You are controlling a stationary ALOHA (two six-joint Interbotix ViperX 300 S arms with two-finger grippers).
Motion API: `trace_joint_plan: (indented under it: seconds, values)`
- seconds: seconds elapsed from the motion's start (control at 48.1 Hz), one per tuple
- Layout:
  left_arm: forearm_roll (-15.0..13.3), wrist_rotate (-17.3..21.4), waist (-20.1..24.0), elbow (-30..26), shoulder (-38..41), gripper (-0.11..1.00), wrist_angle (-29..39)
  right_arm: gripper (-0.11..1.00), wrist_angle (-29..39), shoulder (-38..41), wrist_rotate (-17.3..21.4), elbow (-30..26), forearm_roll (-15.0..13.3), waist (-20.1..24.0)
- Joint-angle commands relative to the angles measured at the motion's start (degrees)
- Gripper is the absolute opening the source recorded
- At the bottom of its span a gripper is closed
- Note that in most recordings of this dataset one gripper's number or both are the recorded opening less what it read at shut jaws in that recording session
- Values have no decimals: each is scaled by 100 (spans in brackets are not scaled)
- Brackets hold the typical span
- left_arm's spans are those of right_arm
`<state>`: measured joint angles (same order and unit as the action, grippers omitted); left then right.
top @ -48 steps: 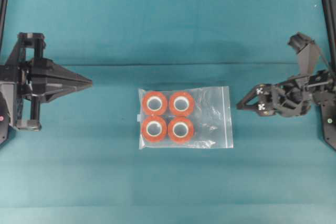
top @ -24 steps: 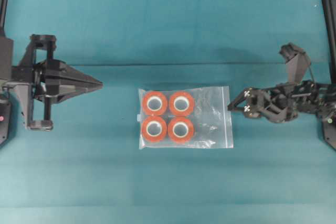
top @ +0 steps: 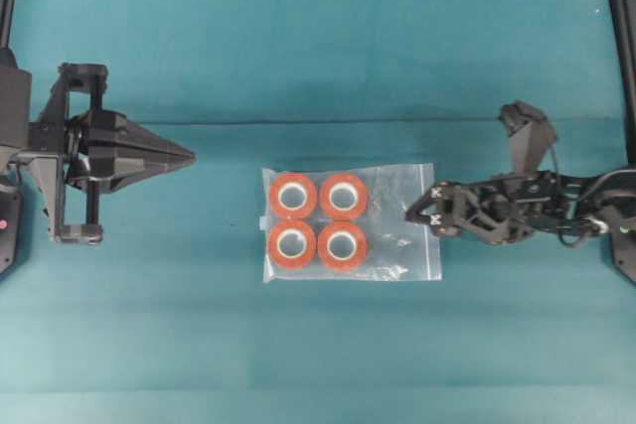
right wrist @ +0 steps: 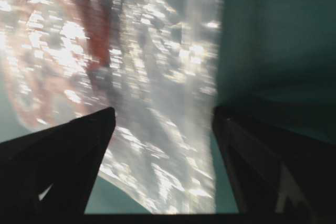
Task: Hand over the clear zip bag and make it stand upright.
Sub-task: 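Close the right gripper on the bag's right edge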
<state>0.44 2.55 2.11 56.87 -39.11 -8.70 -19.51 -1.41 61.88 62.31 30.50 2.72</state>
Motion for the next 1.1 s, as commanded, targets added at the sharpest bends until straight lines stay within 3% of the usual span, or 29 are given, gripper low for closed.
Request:
trace_joint_plan:
  seconds: [0.0, 0.416, 0.561, 0.686, 0.914, 0.956, 1.081]
  values:
    - [9, 9, 9, -123, -26, -1, -18, 92, -97, 97, 70, -185, -9, 0]
    - [9, 9, 18, -105, -88, -1, 114, 91, -211, 229, 70, -352, -9, 0]
    - [9, 9, 9, -105, -97, -1, 114, 86, -176, 237, 70, -352, -9, -9]
    - [9, 9, 9, -105, -105, -1, 114, 67, -18, 211, 70, -334, -9, -44]
    - [9, 9, 44, -97, -105, -1, 185, 6, 237, 193, -35, -360, -44, -62]
    - [9, 9, 44, -97, -97, -1, 237, 1, 237, 185, -70, -360, -53, -70]
    - [9, 0, 44, -105, -114, -1, 281, 1, 343, 114, -325, -387, -70, -88]
